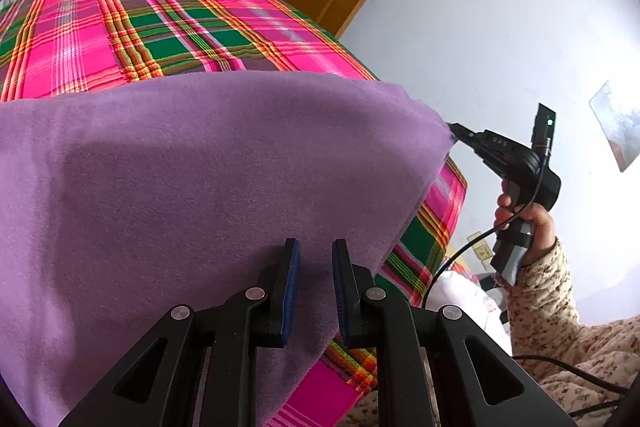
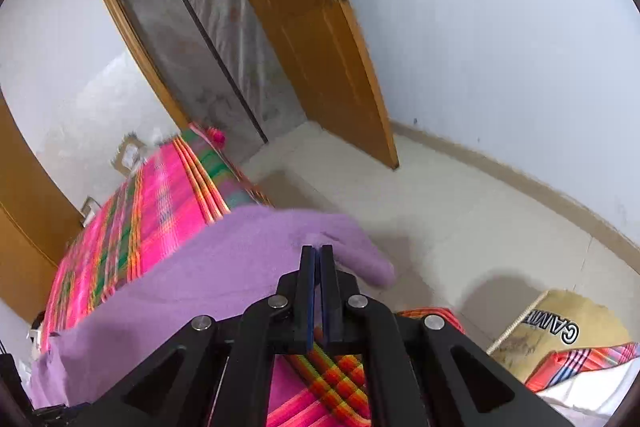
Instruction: Fold clothes
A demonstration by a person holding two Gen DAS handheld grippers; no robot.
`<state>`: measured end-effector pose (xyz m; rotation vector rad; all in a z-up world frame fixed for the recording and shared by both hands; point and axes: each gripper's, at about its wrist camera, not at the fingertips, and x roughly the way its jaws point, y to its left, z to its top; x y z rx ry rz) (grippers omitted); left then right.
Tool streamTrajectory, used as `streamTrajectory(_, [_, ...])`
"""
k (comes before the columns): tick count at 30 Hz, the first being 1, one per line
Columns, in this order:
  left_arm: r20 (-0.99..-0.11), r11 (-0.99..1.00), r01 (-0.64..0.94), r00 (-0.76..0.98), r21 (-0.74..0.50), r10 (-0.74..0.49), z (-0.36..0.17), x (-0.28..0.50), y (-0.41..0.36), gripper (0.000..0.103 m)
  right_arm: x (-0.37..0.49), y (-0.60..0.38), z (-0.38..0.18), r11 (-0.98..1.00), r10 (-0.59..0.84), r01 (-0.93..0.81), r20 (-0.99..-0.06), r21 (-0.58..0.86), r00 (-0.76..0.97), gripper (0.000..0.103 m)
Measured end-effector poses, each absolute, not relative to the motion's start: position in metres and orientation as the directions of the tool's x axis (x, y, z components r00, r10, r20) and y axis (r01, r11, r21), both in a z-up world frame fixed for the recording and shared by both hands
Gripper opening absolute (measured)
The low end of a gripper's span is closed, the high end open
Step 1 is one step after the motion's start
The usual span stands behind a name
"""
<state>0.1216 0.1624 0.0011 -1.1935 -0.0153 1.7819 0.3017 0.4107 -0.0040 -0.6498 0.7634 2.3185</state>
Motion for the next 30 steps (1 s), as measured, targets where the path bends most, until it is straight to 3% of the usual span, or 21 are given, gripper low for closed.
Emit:
streamTrajectory(6, [-0.705,-0.542,-0.687,-0.059,-0.485,0.706,-0.001,0.121,0.164,0.017,0.297,0.426,-0.023,-0.611,0.324,-0.685,-0.664,0.397,-0.674,0.002])
streamTrajectory(12, [-0.704,-0.541,-0.69,-0.063,-0.481,0.707,0.001,0.121,0.163,0.017,0.309,0.419,-0.005,-0.622,0.393,-0.691,-0.617,0.368,-0.682,0.002])
streamTrajectory(15, [-0.707,-0.543,-0.686,-0.058,-0.485,0.705,-0.002,0.121,0.165,0.017,0.309,0.423,-0.01,-0.591,0.439,-0.75,-0.662,0.297,-0.608,0.0])
streamTrajectory(18, [-0.704,-0.538,-0.69,-0.059,-0.483,0.708,-0.001,0.123,0.164,0.017,0.315,0.429,-0.019,-0.573,0.403,-0.756,-0.695,0.316,-0.596,0.0])
streamTrajectory(23, [-0.705,-0.543,-0.684,-0.059,-0.487,0.707,-0.001,0.125,0.161,0.017,0.301,0.411,-0.007,-0.681,0.366,-0.665,-0.643,0.308,-0.673,0.002])
streamTrajectory(24, [-0.706,-0.544,-0.684,-0.06,-0.486,0.706,-0.001,0.125,0.161,0.017,0.296,0.41,-0.006,-0.697,0.346,-0.645,-0.642,0.313,-0.685,0.004])
streamTrajectory(28, [-0.704,-0.541,-0.688,-0.061,-0.484,0.707,0.001,0.128,0.159,0.017,0.276,0.41,-0.013,-0.724,0.264,-0.603,-0.673,0.336,-0.691,0.03])
streamTrajectory(30, [-0.704,-0.543,-0.685,-0.062,-0.485,0.707,0.0,0.129,0.157,0.017,0.269,0.409,-0.02,-0.733,0.243,-0.597,-0.694,0.327,-0.678,0.032])
